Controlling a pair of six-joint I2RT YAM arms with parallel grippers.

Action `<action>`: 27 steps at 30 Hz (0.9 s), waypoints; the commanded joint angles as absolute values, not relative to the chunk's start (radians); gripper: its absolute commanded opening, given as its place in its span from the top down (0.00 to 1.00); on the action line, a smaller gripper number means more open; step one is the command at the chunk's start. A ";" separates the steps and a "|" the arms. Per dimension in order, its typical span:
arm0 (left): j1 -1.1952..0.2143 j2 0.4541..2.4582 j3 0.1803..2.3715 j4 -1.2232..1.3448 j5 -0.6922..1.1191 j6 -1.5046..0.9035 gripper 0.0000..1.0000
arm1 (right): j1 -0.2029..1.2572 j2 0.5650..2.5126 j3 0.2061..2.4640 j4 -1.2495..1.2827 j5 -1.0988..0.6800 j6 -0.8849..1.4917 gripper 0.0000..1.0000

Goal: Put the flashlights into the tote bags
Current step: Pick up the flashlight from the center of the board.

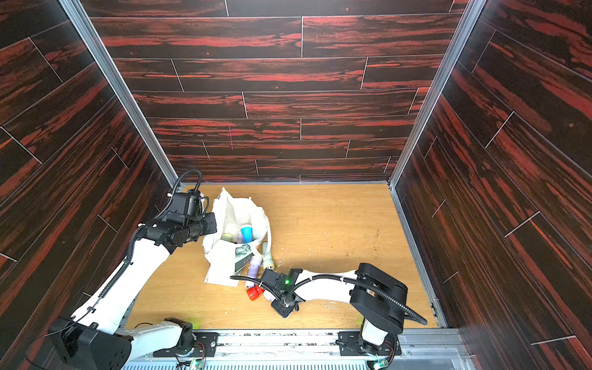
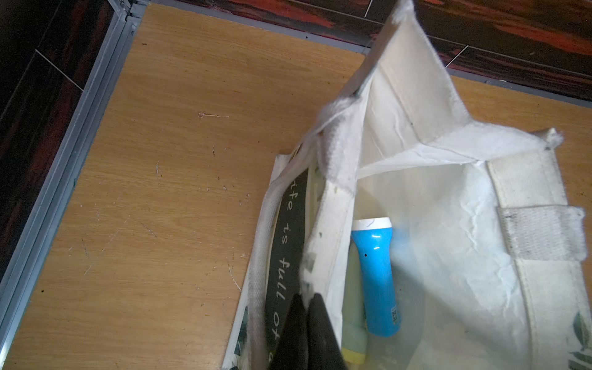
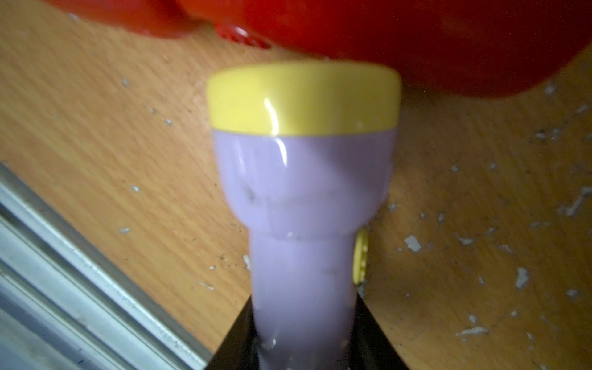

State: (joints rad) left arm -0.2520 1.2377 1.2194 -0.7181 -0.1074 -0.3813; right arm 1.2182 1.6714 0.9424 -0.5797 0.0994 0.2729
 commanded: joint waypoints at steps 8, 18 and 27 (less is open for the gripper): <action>-0.253 1.238 1.219 -0.754 -0.098 -0.379 1.00 | 1.226 1.529 0.924 -0.597 0.138 0.269 0.83; -0.253 1.231 1.211 -0.717 -0.052 -0.394 1.00 | 1.197 1.342 0.874 -0.547 0.239 0.329 1.00; -0.253 1.207 1.194 -0.665 0.039 -0.415 1.00 | 1.077 1.151 0.856 -0.469 0.276 0.431 1.00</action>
